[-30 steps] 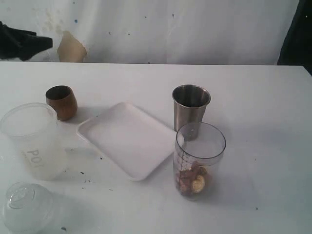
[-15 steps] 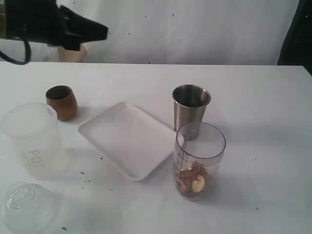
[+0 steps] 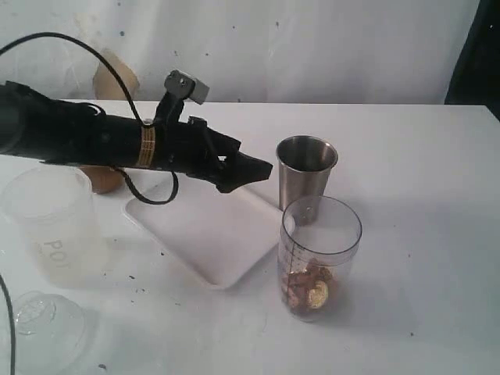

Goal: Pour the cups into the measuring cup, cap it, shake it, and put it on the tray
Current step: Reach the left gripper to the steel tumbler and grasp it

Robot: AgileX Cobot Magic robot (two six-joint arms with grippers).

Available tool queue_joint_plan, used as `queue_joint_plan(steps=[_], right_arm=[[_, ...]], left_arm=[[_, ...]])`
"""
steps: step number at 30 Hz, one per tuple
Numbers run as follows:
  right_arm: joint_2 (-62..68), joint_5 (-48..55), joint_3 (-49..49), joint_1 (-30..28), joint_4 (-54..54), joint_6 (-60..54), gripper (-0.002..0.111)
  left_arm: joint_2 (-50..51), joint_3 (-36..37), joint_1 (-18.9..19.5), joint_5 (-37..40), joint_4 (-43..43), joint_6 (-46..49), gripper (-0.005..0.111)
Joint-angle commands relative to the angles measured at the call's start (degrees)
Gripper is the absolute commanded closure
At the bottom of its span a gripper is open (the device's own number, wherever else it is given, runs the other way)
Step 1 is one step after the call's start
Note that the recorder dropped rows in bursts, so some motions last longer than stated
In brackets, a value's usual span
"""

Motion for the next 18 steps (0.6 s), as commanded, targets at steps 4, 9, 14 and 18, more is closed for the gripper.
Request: queue_joint_plan(steps=[4,9,14,18], right_arm=[[-0.18,-0.78,0.05,0.20,-0.21,-0.06,0.108],[-0.18,-0.78,0.05,0.20,-0.21,-0.06,0.108],[-0.18,-0.78,0.05,0.20,-0.21,-0.06,0.108],[-0.18,-0.78,0.05,0.20,-0.21,-0.06,0.108]], left_arm=[[5.52,-0.25,-3.07,-2.17,-15.01,20.16,0.014],[8.34,-0.25,-4.43,-2.18,-25.87,27.91,0.014],[9.82,-0.25,-4.66,-4.12,-28.32,30.24,0.014],[10.57,-0.36,-5.34,-4.05,-29.36,31.65,0.014]])
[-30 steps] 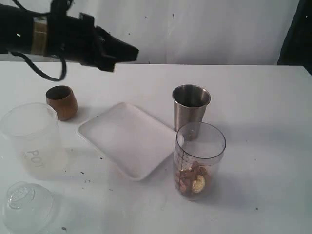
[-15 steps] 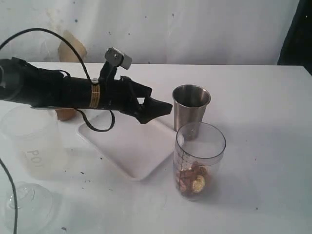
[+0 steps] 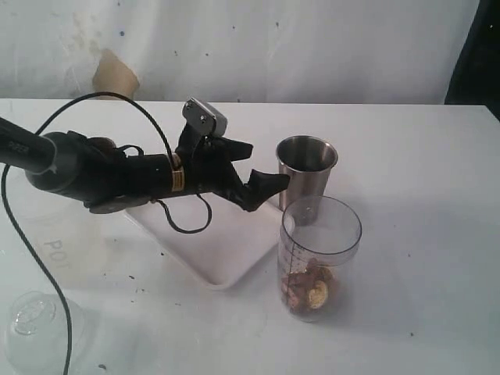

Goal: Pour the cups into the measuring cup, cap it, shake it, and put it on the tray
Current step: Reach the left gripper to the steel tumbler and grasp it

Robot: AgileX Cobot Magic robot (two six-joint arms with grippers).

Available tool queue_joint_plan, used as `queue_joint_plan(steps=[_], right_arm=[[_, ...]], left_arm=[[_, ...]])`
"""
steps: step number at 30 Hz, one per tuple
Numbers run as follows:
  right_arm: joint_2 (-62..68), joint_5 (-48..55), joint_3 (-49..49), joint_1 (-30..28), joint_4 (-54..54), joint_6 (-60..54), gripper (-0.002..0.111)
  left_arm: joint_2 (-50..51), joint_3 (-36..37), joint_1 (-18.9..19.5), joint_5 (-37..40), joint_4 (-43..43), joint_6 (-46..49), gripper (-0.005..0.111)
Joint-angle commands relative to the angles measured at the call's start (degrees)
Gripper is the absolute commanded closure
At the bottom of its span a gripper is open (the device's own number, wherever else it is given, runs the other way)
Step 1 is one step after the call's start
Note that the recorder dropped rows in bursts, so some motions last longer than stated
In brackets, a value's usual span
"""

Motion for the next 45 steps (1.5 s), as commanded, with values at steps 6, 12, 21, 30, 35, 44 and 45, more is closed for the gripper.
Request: queue_joint_plan(steps=[6,12,21,30,35,44,45], right_arm=[[-0.18,-0.79,0.05,0.20,0.03,-0.06,0.108],[-0.18,-0.79,0.05,0.20,0.03,-0.06,0.108],[-0.18,-0.67,0.05,0.20,0.02,-0.06,0.108],[-0.18,-0.83,0.05,0.20,0.02,-0.06,0.108],[-0.18,-0.83,0.05,0.20,0.02,-0.06,0.108],[-0.18,-0.73,0.05,0.20,0.02,-0.06,0.108],[-0.18,-0.73,0.05,0.20,0.02,-0.06,0.108]], left_arm=[[2.76,-0.36,-2.10,-2.07,-8.28,6.38,0.014],[4.65,-2.06,-3.27,-1.80,-10.26,7.73,0.014],[8.27,-7.61,-5.28,0.16,-11.47,7.05,0.014],[9.64,-9.99,-5.96,1.46,-11.47,6.20,0.014],[9.64,-9.97,-5.96,1.46,-12.27,6.31,0.014],[9.64,-9.97,-5.96,1.36,-12.21,6.31,0.014],[9.64,-9.97,-5.96,1.22,-12.24,6.31,0.014]])
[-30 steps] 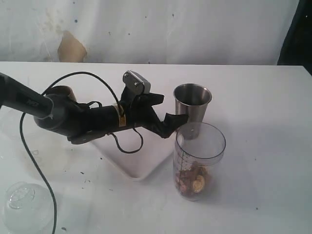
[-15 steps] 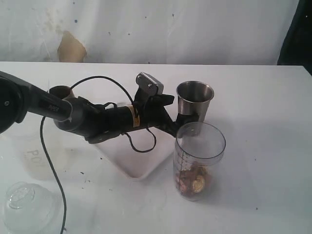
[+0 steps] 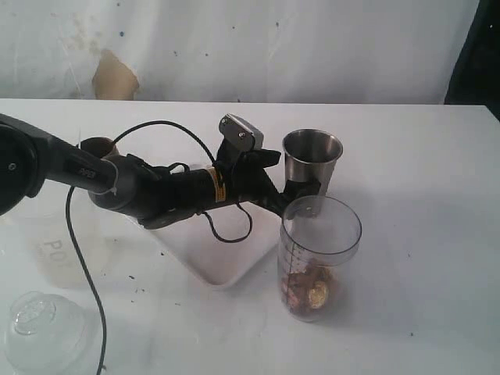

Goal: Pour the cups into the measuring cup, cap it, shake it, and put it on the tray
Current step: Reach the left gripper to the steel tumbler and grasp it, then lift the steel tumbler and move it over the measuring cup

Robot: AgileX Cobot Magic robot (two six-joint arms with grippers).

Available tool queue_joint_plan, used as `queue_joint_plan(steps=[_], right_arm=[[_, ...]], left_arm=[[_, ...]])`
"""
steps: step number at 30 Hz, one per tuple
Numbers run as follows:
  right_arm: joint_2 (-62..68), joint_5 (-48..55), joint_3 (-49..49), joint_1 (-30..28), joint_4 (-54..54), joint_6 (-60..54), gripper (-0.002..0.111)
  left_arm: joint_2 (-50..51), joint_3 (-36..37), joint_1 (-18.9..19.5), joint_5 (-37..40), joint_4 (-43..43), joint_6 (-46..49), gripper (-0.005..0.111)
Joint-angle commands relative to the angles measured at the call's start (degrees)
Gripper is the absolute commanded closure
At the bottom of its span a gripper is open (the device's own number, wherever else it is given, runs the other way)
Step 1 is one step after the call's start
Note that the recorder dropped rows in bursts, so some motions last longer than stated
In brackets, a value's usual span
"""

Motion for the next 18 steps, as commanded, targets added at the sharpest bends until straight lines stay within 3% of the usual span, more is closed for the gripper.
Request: queue_joint_plan(steps=[1,8,18], right_arm=[[-0.18,-0.73,0.05,0.20,0.02,-0.06,0.108],[-0.18,-0.73,0.05,0.20,0.02,-0.06,0.108],[-0.18,-0.72,0.05,0.20,-0.02,-0.22,0.108]], left_arm=[[0.08,-0.29,-0.17,-0.16,-1.25,-0.29,0.014],[0.42,-1.04,-1.30,-0.06,-1.34,-0.42,0.014],[4.49,-7.65,-3.25,4.75,-3.48,-0.83,0.014]])
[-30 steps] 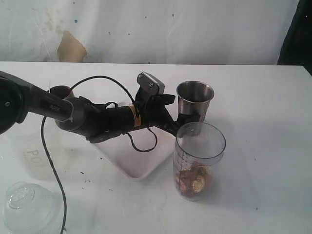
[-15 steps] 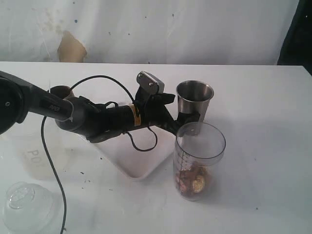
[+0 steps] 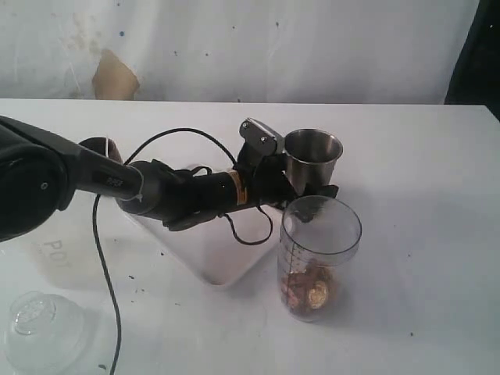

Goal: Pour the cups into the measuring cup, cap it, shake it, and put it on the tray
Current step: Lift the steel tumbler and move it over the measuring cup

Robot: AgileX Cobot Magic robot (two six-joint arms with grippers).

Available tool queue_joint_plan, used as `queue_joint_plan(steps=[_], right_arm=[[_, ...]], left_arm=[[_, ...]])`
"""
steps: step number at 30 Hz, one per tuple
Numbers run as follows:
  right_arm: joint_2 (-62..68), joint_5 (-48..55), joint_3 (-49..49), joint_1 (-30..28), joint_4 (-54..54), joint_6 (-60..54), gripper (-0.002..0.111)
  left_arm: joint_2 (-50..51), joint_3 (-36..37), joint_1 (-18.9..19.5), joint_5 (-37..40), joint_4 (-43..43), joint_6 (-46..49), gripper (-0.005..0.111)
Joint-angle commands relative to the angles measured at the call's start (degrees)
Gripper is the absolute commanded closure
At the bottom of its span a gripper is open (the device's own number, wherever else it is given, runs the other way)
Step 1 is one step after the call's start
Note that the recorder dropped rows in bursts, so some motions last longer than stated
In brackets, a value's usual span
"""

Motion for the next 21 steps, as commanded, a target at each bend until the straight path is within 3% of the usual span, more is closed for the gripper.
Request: queue_joint_plan(steps=[1,4,6,9,12,21], right_arm=[[-0.18,-0.72,0.05,0.20,-0.02,-1.16,0.108],[-0.18,-0.72,0.05,0.20,-0.02,-0.65,0.108],[-0.18,-0.72,0.05,0.20,-0.02,-0.65,0.108],[-0.18,-0.72,0.05,0.20,-0.02,-0.65,0.108],[-0.18,-0.72,0.05,0.20,-0.02,-0.65,0.108],[-0.18,-0.86,0.05,0.20,-0.02,-0.70,0.108]], left_arm=[[1.01,-1.83,-0.20,1.21,-2.01,-0.59,0.014],[1.10,-1.93,-0.20,1.21,-3.19,-0.59,0.017],[1.10,-1.93,-0.20,1.21,-3.64,-0.59,0.029],[0.90,-1.93,0.14,0.98,-3.53,-0.59,0.063],[-0.32,-1.53,0.65,1.30,-1.44,-1.84,0.105],[-7.31,-1.53,1.72,7.09,12.66,-11.25,0.107]])
